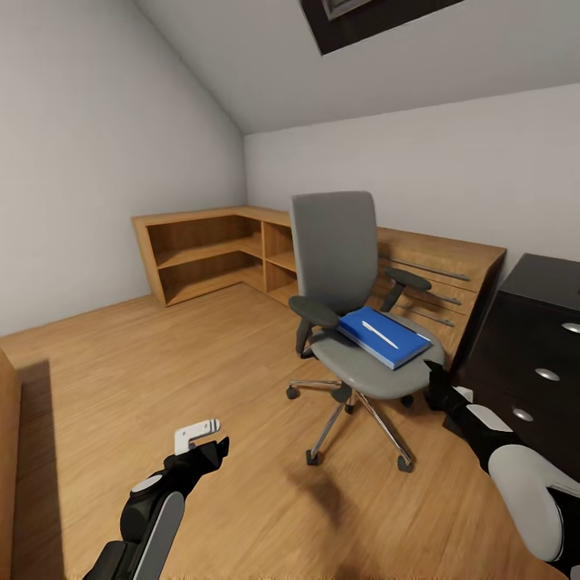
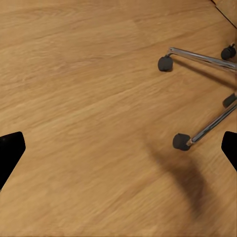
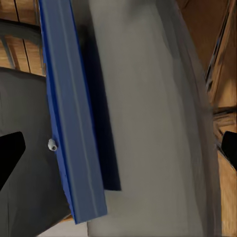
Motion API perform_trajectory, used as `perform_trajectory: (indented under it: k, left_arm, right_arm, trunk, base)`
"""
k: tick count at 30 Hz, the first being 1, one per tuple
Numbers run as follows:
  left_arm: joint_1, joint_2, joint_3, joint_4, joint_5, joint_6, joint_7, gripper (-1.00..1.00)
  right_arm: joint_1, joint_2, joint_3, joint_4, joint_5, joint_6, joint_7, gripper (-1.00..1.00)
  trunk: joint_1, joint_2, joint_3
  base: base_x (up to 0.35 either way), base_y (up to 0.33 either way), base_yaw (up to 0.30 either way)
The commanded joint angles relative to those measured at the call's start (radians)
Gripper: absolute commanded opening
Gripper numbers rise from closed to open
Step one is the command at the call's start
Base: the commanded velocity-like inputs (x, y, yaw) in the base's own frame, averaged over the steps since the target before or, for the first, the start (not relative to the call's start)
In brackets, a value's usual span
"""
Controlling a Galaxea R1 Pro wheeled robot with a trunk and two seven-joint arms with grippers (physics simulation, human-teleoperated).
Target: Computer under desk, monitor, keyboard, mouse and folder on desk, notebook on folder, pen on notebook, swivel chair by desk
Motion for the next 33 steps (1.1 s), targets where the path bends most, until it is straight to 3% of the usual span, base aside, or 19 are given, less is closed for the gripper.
perform_trajectory:
  k: [1, 13, 33]
  left_arm:
    - [-0.001, 0.0, -0.001, -0.001, 0.01, 0.002, 0.01, 1.0]
    - [-0.001, -0.001, -0.001, -0.002, 0.01, 0.001, 0.011, 1.0]
    - [-0.001, 0.005, 0.0, 0.004, 0.011, 0.003, 0.007, 1.0]
  right_arm:
    - [-0.001, -0.001, -0.005, 0.001, -0.003, 0.005, 0.002, 1.0]
    - [-0.001, -0.01, -0.004, 0.002, -0.003, -0.001, 0.001, 1.0]
    - [-0.001, -0.007, -0.004, 0.002, -0.002, 0.0, -0.003, 1.0]
  trunk:
    - [0.0, -0.001, -0.005]
    - [0.006, -0.004, -0.051]
    - [0.006, -0.004, -0.051]
  base:
    - [0.0, 0.0, 0.0]
    - [0.0, 0.0, 0.0]
    - [0.047, 0.0, 0.0]
